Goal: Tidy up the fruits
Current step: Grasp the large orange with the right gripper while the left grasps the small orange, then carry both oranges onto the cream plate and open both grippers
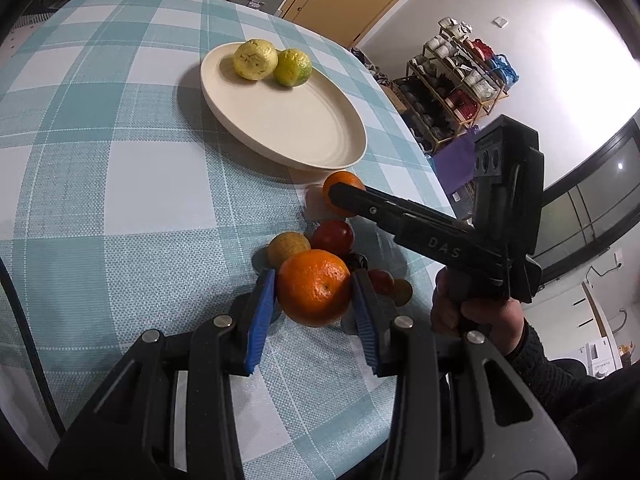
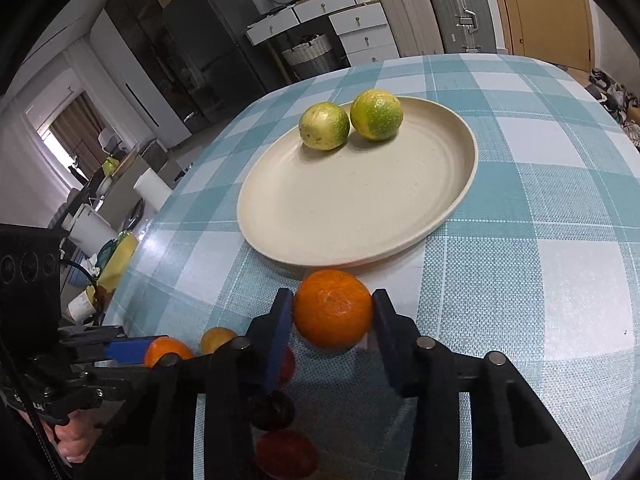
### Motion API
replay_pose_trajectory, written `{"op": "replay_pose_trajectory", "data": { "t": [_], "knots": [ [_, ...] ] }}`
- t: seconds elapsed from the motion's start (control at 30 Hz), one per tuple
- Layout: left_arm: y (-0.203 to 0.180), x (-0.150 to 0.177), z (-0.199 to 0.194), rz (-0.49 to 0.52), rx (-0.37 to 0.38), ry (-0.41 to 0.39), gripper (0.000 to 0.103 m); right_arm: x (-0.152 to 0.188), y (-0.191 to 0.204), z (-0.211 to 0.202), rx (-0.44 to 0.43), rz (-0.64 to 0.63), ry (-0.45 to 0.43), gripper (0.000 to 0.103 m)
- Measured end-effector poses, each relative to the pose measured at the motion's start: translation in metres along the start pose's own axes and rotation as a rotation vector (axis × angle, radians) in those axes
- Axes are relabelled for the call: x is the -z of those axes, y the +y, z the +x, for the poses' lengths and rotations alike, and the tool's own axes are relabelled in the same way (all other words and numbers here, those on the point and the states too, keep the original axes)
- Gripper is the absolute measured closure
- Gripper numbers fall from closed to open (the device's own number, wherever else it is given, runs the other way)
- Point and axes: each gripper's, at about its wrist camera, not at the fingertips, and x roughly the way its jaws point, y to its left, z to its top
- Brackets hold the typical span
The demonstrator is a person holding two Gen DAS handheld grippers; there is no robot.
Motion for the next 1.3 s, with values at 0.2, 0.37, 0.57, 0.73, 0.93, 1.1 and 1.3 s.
{"op": "replay_pose_trajectory", "data": {
  "t": [0.2, 0.37, 0.57, 0.73, 0.93, 1.1, 1.3],
  "knots": [
    [-0.002, -0.001, -0.003, 0.006, -0.018, -0.012, 0.068, 0.004, -0.003, -0.011, -0.020, 0.011, -0.038, 0.063],
    [-0.006, -0.003, -0.009, 0.015, -0.027, -0.032, 0.068, 0.007, -0.003, -0.025, -0.022, 0.007, -0.058, 0.063],
    [-0.010, -0.006, -0.014, 0.028, -0.051, -0.047, 0.068, 0.009, -0.005, -0.040, -0.037, 0.016, -0.081, 0.063],
    [-0.013, -0.016, -0.018, 0.034, -0.063, -0.065, 0.068, 0.004, 0.000, -0.056, -0.046, -0.011, -0.117, 0.063],
    [-0.022, -0.035, -0.024, 0.047, -0.052, -0.107, 0.068, -0.006, 0.012, -0.068, -0.038, -0.066, -0.148, 0.063],
    [-0.026, -0.060, -0.025, 0.051, -0.064, -0.138, 0.068, -0.019, 0.016, -0.071, -0.024, -0.104, -0.167, 0.063],
    [-0.022, -0.099, -0.018, 0.037, -0.068, -0.166, 0.068, -0.038, 0.015, -0.070, -0.009, -0.134, -0.184, 0.063]
  ]
}}
